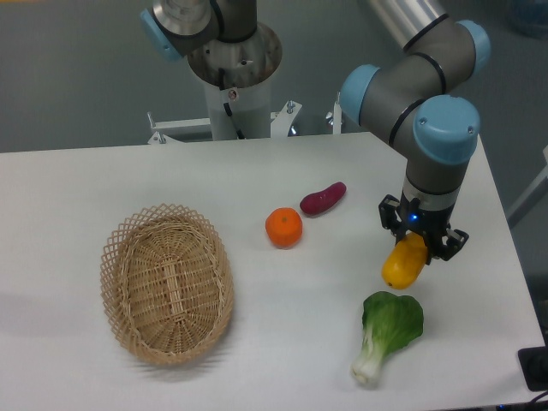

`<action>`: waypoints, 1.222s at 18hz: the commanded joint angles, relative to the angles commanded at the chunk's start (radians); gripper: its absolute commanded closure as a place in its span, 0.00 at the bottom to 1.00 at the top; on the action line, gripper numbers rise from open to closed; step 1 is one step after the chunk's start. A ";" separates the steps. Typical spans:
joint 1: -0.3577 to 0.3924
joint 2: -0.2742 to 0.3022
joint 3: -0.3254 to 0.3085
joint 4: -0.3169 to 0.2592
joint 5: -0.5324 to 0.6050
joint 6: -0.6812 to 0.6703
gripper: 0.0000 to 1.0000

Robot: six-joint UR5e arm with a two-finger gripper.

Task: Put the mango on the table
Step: 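Hold the yellow mango in the gripper and begin moving it toward the basket side, then lower the held mango onto the table beside the bok choy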

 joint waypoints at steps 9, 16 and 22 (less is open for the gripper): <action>0.002 -0.003 0.000 -0.003 -0.003 0.003 0.76; -0.050 -0.029 -0.024 -0.002 0.026 -0.035 0.76; -0.104 -0.032 -0.054 0.003 0.012 -0.090 0.76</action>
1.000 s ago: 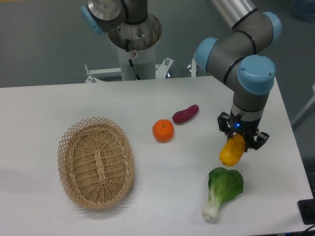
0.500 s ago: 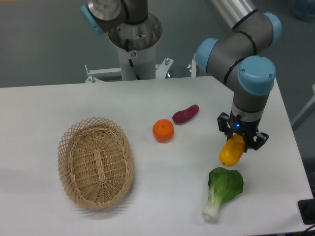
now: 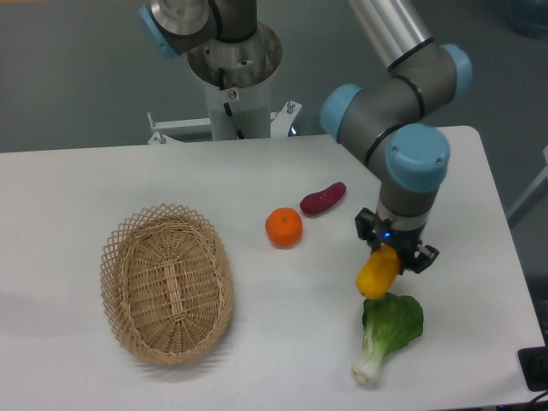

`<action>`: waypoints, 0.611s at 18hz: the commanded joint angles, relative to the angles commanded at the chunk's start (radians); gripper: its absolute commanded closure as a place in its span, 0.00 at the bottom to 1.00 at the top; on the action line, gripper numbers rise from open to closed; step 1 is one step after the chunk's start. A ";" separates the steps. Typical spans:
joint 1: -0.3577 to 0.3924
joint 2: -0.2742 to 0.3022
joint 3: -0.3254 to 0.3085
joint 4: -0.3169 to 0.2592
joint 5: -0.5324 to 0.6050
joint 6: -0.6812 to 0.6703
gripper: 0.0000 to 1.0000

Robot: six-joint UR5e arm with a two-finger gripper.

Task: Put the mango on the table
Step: 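Lower the held mango onto the table beside the bok choy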

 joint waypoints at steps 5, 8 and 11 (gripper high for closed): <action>-0.066 -0.023 0.001 0.005 0.000 -0.101 0.76; -0.106 -0.041 0.003 0.037 -0.002 -0.167 0.74; -0.141 -0.064 0.006 0.054 -0.002 -0.221 0.73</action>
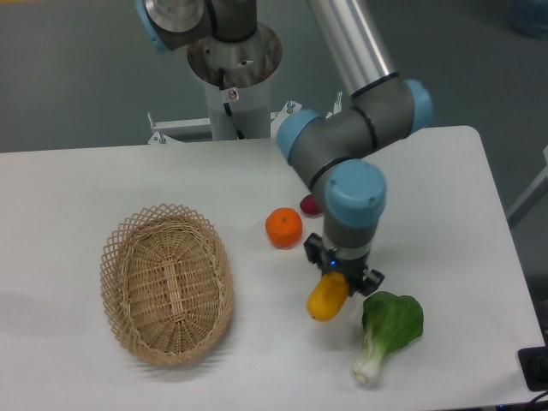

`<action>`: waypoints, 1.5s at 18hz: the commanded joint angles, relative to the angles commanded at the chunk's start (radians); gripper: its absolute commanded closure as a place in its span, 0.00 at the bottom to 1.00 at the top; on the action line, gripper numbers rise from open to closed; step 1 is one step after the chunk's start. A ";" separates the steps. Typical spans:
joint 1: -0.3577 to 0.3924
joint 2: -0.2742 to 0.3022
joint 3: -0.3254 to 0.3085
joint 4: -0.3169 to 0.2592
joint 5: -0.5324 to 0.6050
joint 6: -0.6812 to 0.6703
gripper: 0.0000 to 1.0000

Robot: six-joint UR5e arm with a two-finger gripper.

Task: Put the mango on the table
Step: 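Lower the held mango onto the table beside the bok choy, then open the gripper to release the mango and lift away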

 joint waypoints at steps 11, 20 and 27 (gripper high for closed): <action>-0.028 -0.040 0.000 0.043 -0.092 -0.081 0.52; -0.026 -0.046 0.006 0.044 -0.087 -0.077 0.08; 0.023 -0.022 0.009 0.043 -0.086 -0.069 0.00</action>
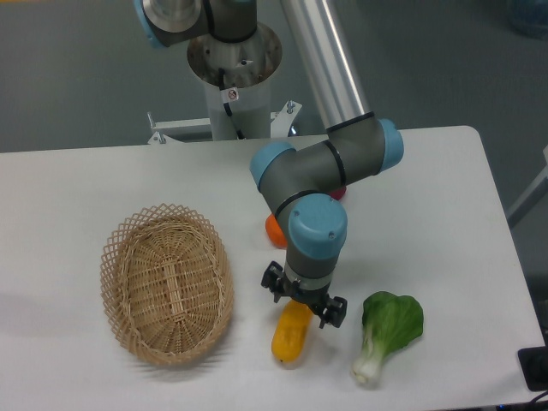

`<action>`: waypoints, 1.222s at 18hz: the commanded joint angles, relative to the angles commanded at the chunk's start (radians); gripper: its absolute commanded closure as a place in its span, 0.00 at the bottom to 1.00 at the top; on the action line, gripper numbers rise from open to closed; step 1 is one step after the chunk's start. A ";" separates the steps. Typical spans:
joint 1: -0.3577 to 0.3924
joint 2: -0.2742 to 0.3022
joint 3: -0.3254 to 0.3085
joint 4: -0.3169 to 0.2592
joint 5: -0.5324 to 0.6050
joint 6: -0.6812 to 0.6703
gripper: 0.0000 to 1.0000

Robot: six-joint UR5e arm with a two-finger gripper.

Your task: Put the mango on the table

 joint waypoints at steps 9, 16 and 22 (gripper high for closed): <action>0.124 0.054 0.005 -0.012 0.035 0.153 0.00; 0.219 0.066 0.025 -0.014 0.031 0.317 0.00; 0.272 0.065 0.061 -0.067 0.032 0.434 0.00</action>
